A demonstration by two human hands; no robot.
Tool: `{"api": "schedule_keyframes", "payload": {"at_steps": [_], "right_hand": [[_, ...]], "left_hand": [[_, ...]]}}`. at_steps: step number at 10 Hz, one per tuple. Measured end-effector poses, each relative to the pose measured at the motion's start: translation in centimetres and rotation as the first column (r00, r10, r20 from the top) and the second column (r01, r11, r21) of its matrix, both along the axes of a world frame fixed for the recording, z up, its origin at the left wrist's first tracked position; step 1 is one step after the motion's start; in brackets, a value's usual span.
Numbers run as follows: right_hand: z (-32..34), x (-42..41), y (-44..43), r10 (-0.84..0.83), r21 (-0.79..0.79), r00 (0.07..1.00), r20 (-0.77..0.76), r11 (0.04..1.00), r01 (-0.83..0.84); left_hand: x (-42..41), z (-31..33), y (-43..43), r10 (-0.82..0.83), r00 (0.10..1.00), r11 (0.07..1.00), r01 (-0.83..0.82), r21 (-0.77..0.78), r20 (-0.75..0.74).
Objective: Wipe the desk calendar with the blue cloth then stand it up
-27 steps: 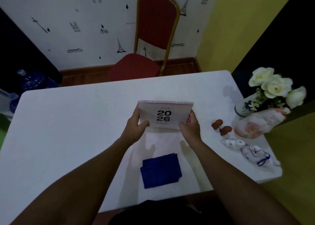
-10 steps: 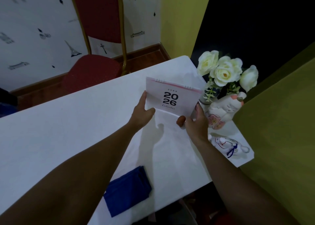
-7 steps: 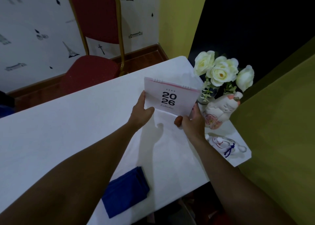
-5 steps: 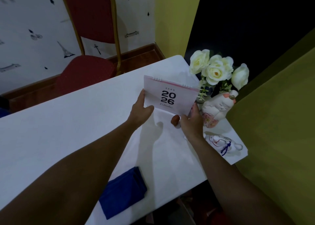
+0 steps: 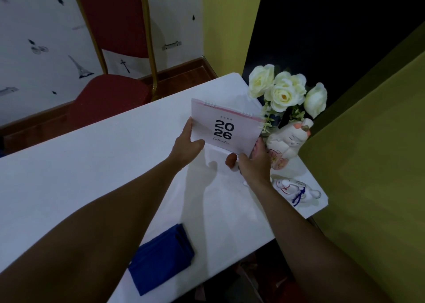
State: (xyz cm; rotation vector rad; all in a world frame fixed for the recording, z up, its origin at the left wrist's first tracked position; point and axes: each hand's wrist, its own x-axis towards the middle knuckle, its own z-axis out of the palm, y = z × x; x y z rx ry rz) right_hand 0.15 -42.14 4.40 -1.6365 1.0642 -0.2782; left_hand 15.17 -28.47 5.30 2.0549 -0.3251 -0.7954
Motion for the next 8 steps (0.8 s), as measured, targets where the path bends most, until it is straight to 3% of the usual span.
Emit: {"api": "schedule_keyframes", "payload": {"at_steps": [3,5,7,8], "right_hand": [[1.9,-1.2,2.3,-0.058,-0.082,0.990,0.132,0.994,0.069],[2.8,-1.9,5.0,-0.044,-0.022,0.994,0.102,0.999,0.046],[6.5,0.8,7.1,0.064,-0.189,0.995,0.071,0.981,-0.050],[10.5,3.5,8.1,0.226,-0.267,0.967,0.122,0.945,-0.187]], "left_hand": [[0.4,1.7,2.1,-0.074,0.997,0.992,0.072,0.103,0.017],[0.4,3.6,5.3,-0.200,0.978,0.957,0.181,0.225,0.063],[1.5,8.8,8.3,-0.286,0.944,0.929,0.232,0.287,0.164],[2.7,13.1,9.8,-0.263,0.930,0.955,0.212,0.209,0.258]]}}
